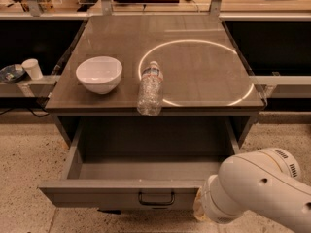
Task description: Close top drawer
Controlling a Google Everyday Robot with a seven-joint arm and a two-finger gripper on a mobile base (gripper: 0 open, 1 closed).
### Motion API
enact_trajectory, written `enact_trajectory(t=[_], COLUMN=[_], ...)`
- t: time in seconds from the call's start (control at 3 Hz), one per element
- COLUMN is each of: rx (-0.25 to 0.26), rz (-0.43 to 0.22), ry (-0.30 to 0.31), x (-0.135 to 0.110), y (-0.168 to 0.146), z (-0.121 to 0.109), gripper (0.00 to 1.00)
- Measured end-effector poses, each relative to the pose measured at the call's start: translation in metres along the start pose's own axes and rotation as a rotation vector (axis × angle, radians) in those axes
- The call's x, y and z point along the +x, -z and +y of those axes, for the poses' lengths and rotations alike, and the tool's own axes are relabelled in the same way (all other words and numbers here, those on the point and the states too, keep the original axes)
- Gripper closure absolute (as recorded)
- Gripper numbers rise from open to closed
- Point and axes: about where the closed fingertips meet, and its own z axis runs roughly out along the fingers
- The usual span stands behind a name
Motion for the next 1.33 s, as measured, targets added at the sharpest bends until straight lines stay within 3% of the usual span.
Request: enact_trajectory(t=[0.33, 0.67, 1.0, 1.33], rx=[0.006, 0.012, 0.026, 0.092], rz=[0.006, 0.011, 0.021, 0.026], ry=[-0.003, -0.002, 0.001, 0.004], x=[0.001, 0.0, 0.0, 0.012], y=[0.0, 0.002, 0.006, 0.013], z=[-0.002, -0.005, -0.01, -0.035], gripper=[0.0, 0.04, 0.27, 0.57])
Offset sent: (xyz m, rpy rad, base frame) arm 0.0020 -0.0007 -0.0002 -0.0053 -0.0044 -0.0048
